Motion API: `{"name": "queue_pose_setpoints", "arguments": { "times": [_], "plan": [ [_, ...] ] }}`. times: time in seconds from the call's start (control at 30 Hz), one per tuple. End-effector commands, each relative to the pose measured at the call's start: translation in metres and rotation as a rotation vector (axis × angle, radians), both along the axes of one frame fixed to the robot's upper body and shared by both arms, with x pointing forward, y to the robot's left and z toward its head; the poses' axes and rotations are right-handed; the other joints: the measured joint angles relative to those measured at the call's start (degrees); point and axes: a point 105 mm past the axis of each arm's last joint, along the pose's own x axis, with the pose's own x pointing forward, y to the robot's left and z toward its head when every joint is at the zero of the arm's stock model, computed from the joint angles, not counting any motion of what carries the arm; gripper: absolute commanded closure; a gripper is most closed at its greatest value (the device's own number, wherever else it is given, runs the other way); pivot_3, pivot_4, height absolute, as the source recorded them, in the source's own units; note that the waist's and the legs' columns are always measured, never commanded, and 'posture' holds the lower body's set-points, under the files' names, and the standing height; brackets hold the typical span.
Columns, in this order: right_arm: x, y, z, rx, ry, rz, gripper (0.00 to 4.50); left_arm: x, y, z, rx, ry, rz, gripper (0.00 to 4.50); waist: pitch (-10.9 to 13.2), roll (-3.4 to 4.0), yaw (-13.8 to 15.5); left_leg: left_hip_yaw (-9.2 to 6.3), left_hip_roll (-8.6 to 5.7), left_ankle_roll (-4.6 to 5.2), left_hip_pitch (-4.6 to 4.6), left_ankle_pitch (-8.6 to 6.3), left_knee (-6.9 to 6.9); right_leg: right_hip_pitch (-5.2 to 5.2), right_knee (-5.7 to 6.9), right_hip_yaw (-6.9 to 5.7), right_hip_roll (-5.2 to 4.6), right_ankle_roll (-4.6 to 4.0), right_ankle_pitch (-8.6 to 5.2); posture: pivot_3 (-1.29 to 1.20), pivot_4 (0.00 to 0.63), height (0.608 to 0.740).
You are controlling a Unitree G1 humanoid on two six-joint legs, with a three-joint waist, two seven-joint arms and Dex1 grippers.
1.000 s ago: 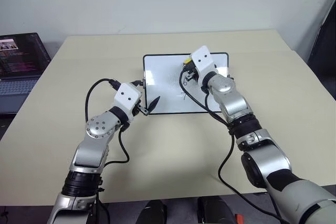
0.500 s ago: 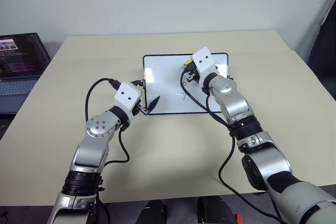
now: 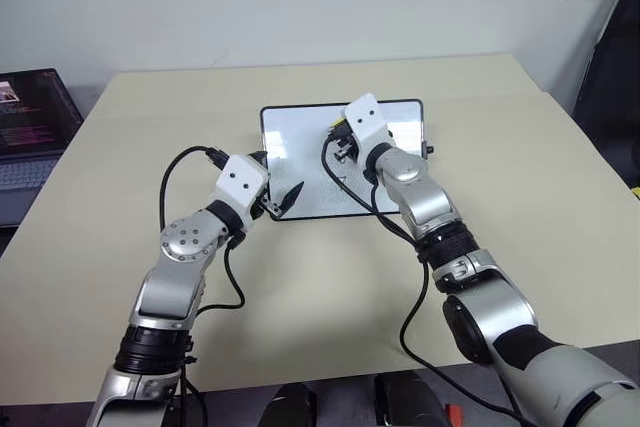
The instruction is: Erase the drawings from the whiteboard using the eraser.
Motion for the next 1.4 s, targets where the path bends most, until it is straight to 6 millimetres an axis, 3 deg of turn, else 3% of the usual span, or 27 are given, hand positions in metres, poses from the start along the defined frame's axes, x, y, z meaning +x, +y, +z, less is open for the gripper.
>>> {"name": "queue_pose_setpoints", "arguments": {
  "times": [0.03,0.2,0.63,0.77,1.13,1.4],
  "plan": [
    [-0.002,0.01,0.003,-0.009,-0.009,0.024,3.51,-0.004,0.001,0.016,0.009,-0.06,0.001,0.0,0.0,0.0,-0.1,0.0,0.0,0.0,0.0,0.0,0.0,0.0,0.0,0.0,0.0,0.0,0.0,0.0,0.15,0.74],
    [-0.002,0.012,0.001,-0.016,-0.013,0.028,3.51,-0.003,0.001,0.016,0.008,-0.06,0.002,0.0,0.0,0.0,-0.1,-0.01,0.01,0.0,-0.01,0.0,0.0,0.0,-0.01,0.01,0.01,0.0,0.0,0.0,0.15,0.74],
    [0.013,-0.045,-0.004,-0.114,-0.036,-0.104,3.51,0.001,-0.003,0.013,0.003,-0.054,-0.015,0.0,0.0,0.0,1.1,-0.07,-0.01,0.0,-0.02,0.0,0.01,0.03,-0.03,0.0,0.01,0.02,0.01,0.0,0.15,0.74],
    [0.014,-0.054,-0.003,-0.116,-0.035,-0.12,3.51,0.003,-0.003,0.013,0.003,-0.054,-0.017,0.0,0.0,0.0,1.7,-0.08,-0.02,0.0,-0.02,0.0,0.01,0.05,-0.03,-0.02,0.01,0.02,0.02,0.0,0.15,0.74],
    [0.008,-0.064,-0.003,-0.111,-0.029,-0.131,3.51,0.005,-0.005,0.012,0.002,-0.06,-0.026,0.0,0.0,-0.01,1.7,-0.07,-0.02,0.0,-0.02,0.01,0.02,0.06,-0.04,-0.03,0.01,0.02,0.03,0.0,0.15,0.74],
    [-0.015,-0.065,0.01,-0.079,-0.04,-0.082,3.51,0.003,-0.005,0.012,0.002,-0.06,-0.028,0.0,0.0,-0.01,1.7,-0.09,-0.01,0.0,-0.1,0.01,0.01,0.01,-0.11,-0.03,0.0,0.03,0.03,0.0,0.15,0.74]
  ]
}}
